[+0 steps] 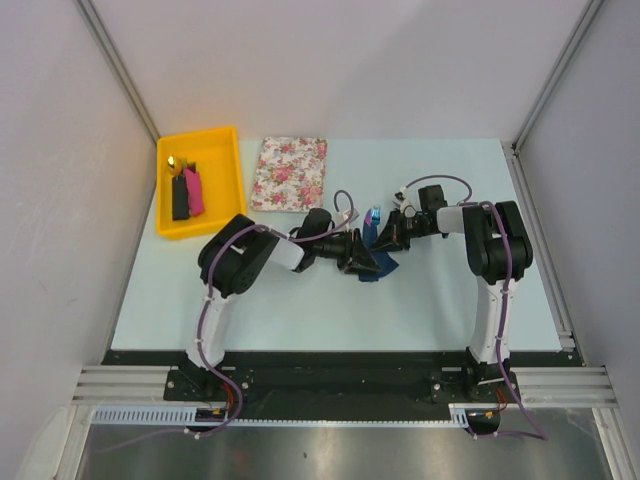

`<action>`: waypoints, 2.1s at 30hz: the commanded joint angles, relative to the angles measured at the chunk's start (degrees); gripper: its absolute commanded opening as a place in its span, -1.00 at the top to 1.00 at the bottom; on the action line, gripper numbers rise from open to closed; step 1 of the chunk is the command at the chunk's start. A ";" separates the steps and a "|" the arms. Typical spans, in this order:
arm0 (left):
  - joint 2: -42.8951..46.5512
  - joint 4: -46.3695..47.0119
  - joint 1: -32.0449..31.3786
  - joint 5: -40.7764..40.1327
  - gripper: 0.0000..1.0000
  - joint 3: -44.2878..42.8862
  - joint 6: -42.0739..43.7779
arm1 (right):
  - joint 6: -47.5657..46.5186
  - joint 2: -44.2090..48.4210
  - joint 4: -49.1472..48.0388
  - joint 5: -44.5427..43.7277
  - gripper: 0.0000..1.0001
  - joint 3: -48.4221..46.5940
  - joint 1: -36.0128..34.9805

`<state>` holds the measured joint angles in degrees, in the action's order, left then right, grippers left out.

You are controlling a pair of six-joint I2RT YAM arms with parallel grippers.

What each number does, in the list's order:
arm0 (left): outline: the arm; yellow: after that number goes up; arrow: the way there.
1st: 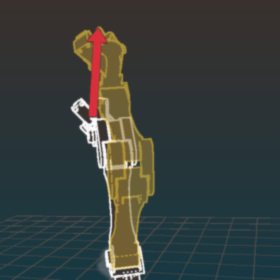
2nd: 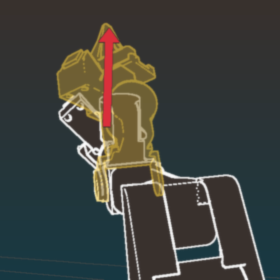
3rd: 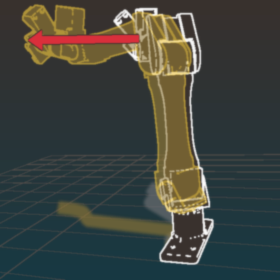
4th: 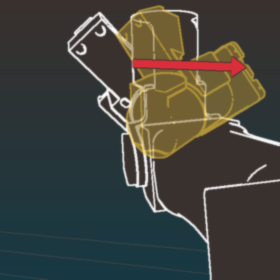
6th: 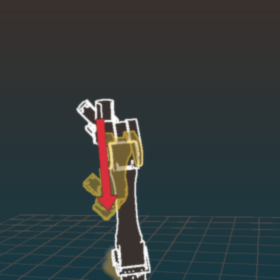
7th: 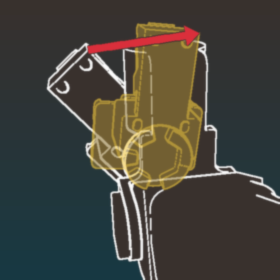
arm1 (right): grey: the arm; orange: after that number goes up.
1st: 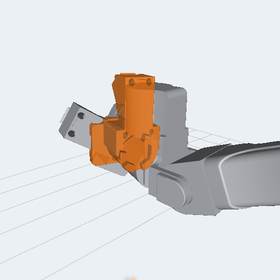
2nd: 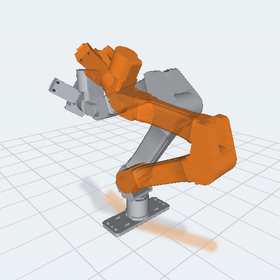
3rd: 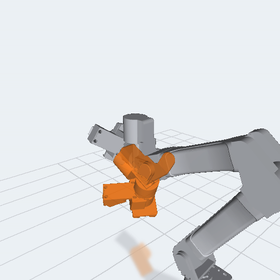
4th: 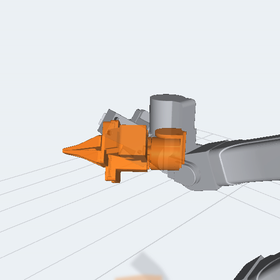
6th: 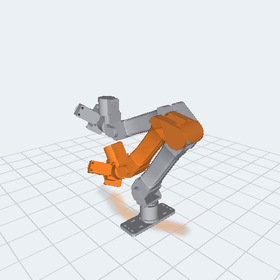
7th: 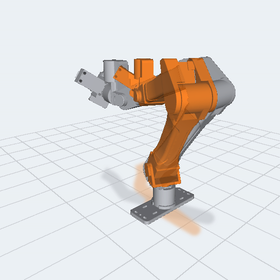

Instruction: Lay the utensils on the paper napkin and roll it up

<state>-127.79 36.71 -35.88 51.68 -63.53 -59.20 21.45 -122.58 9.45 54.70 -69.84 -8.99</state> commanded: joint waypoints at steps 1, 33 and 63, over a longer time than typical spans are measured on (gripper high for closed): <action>5.96 -1.21 -0.16 0.87 -0.03 0.95 5.15 | -5.19 -3.54 2.50 -10.58 0.89 0.67 0.29; 3.52 -6.13 -1.04 0.70 0.25 -5.03 3.83 | -6.51 -3.98 3.38 -11.81 0.89 0.32 0.21; -5.10 -12.54 0.37 -2.11 0.55 -4.68 3.74 | 0.44 6.57 2.66 -20.24 0.10 -6.53 0.74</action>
<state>-130.26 29.19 -35.81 51.57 -68.18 -58.43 24.53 -117.54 9.63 39.99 -73.01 -6.98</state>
